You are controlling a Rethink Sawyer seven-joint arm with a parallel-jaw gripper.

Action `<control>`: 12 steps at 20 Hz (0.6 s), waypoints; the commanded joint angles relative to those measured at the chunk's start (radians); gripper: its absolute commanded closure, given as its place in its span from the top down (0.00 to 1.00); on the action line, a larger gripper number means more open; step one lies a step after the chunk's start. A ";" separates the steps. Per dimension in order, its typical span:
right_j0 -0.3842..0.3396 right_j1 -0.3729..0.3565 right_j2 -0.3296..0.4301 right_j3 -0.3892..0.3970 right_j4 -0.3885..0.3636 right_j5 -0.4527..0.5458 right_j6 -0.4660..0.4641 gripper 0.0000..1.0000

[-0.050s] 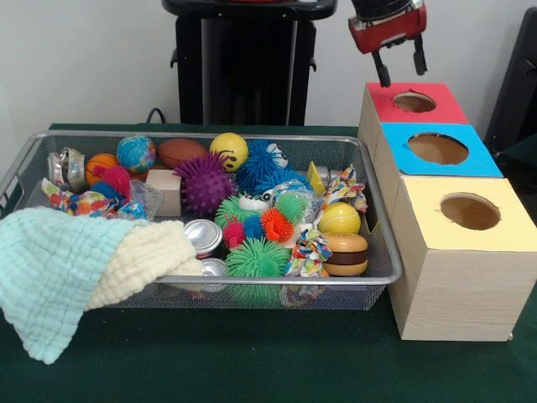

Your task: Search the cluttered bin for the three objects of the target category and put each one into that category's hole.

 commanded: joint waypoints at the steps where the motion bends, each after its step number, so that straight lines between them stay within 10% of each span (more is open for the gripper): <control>1: 0.165 -0.070 -0.364 -0.271 -0.162 0.047 0.003 1.00; 12: 0.228 -0.083 -0.418 -0.342 -0.276 0.069 0.023 1.00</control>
